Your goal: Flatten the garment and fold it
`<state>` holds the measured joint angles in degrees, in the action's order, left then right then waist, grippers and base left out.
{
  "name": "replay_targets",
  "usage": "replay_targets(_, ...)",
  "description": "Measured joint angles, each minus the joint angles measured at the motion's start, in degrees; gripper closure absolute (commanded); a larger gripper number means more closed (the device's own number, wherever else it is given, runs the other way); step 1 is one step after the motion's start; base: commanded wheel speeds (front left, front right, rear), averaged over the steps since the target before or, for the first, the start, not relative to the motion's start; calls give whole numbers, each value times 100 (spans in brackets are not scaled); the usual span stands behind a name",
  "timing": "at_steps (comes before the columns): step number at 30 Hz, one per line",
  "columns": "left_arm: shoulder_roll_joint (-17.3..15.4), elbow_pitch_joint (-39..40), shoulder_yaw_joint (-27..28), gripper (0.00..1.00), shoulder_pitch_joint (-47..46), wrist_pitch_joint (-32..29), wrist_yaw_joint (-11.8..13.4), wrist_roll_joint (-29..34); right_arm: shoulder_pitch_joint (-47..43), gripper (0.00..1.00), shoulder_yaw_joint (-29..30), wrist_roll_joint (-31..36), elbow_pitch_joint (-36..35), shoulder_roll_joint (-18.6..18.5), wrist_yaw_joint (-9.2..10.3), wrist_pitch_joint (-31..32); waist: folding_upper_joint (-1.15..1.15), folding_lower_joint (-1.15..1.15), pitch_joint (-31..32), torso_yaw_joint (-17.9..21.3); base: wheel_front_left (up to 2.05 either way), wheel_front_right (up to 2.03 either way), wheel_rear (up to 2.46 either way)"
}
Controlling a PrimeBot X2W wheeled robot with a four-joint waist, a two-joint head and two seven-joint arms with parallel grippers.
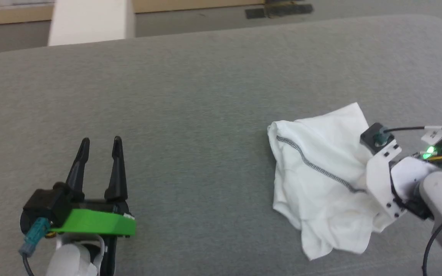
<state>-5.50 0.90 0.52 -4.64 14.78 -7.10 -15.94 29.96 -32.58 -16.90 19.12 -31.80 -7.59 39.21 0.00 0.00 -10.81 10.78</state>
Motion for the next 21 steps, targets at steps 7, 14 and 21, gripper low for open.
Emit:
replay_targets(7,-289,203,-33,0,-343,-2,0,90,731,100,99,-96,647,-183,0,-499,0,0,-438,703,0,0,0)
replay_targets(14,-672,722,99,0,-545,-269,7,241,1203,100,692,113,1336,-415,0,-1015,0,0,-1163,1055,0,0,0)
replay_targets(21,-916,1370,422,0,-500,-521,163,280,1529,100,1238,424,1833,-647,-1,-1395,0,1,-1917,1113,0,0,0)
